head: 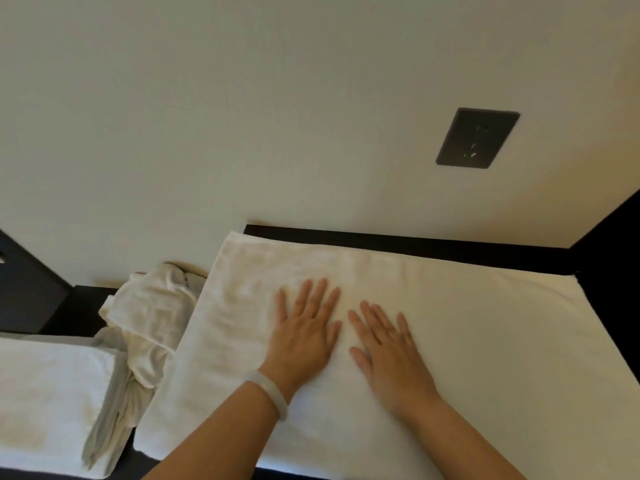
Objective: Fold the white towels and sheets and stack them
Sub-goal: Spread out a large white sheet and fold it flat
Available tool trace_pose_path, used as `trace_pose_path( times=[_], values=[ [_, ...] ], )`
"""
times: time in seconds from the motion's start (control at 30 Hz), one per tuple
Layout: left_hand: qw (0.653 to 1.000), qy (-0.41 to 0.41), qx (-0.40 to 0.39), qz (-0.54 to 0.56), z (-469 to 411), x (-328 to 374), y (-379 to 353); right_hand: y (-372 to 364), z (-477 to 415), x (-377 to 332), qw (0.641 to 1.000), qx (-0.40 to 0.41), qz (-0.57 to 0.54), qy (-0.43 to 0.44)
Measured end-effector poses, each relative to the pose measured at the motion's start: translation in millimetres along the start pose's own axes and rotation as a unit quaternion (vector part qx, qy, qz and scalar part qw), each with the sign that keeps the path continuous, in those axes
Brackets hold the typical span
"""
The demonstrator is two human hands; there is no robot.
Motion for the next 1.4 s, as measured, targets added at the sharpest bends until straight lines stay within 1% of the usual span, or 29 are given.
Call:
trace_pose_path(
  times=[0.03,0.07,0.17,0.23,0.3,0.37,0.47,0.53,0.57,0.6,0.7,0.8,0.9,0.97,1.0,1.03,1.07,1.1,1.13,1.17,1.2,1.23,1.27,1.3,1.33,1.37,1.4],
  values=[
    [1.0,0.013,0.003,0.0,1,-5,-2,3,7,20,1.0,0.016,-0.004,-0.013],
    [1.0,0.023,0.008,0.001,2,-9,-4,5,16,43,0.999,0.027,-0.003,-0.043],
    [0.999,0.027,0.017,0.01,5,-10,-4,11,46,104,0.988,0.02,0.006,-0.155],
    [0.999,0.031,0.01,0.013,6,-8,-2,13,57,119,0.982,0.001,0.004,-0.186],
    [0.998,0.049,0.01,0.027,5,-1,1,12,56,117,0.981,-0.006,-0.003,-0.193],
    [0.999,0.036,0.013,0.031,-3,18,5,10,47,102,0.987,-0.009,-0.004,-0.158],
    [0.998,-0.051,0.015,0.024,-23,65,7,10,32,83,0.999,0.008,-0.013,-0.049],
    [0.998,-0.063,0.004,0.016,-32,83,4,15,26,103,1.0,0.009,-0.005,-0.002],
    [0.998,-0.055,0.001,0.008,-34,86,2,18,24,124,1.0,0.011,0.004,-0.005],
    [0.999,-0.047,0.002,-0.002,-35,86,0,22,23,149,0.999,0.009,0.009,-0.032],
    [0.999,-0.045,0.009,0.003,-33,85,-2,35,27,234,0.988,0.008,0.008,-0.154],
    [0.999,-0.051,0.002,0.014,-34,86,-2,48,34,298,0.974,-0.013,0.004,-0.225],
    [0.998,-0.054,0.003,0.016,-34,85,-3,60,30,320,0.956,-0.031,0.011,-0.292],
    [0.998,-0.053,0.001,0.013,-33,84,-3,66,19,301,0.942,-0.008,0.025,-0.334],
    [0.999,-0.053,0.001,0.014,-33,85,-3,66,14,282,0.942,0.013,0.027,-0.333],
    [0.998,-0.053,0.002,0.016,-33,85,-4,62,11,258,0.954,0.027,0.022,-0.297],
    [0.998,-0.054,0.001,0.017,-33,84,-4,54,11,231,0.975,0.03,0.017,-0.22],
    [0.998,-0.054,0.0,0.017,-33,83,-5,42,20,205,0.992,0.015,0.016,-0.122],
    [0.998,-0.054,0.0,0.015,-33,83,-5,28,33,184,0.999,-0.021,0.015,-0.042],
    [0.998,-0.054,0.0,0.013,-33,83,-5,21,44,181,0.999,-0.041,0.023,-0.002],
    [0.998,-0.055,-0.002,0.012,-33,83,-5,22,52,195,0.999,-0.029,0.02,-0.014],
    [0.998,-0.056,-0.005,0.012,-33,84,-4,25,56,214,0.996,-0.007,0.016,-0.084],
    [0.998,-0.057,-0.008,0.011,-32,85,-2,32,62,235,0.981,0.004,0.005,-0.196],
    [0.998,-0.058,-0.012,0.009,-32,86,-1,42,70,253,0.951,0.006,-0.008,-0.308],
    [0.998,-0.057,-0.018,0.008,-31,87,1,51,76,265,0.922,0.008,-0.022,-0.387],
    [0.998,-0.053,-0.023,0.01,-30,88,4,56,79,267,0.908,0.017,-0.036,-0.418],
    [0.998,-0.046,-0.026,0.017,-29,89,6,58,79,257,0.911,0.038,-0.046,-0.409]
  ],
)
Point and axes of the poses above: each hand's wrist, its own z-axis away from the middle knuckle, its own y-axis out of the back of the hand, x = y × z, the point moved 1 cm from there along -z, towards the middle knuckle, and after that the axes turned 6 degrees about -x, right-handed, at the moved point
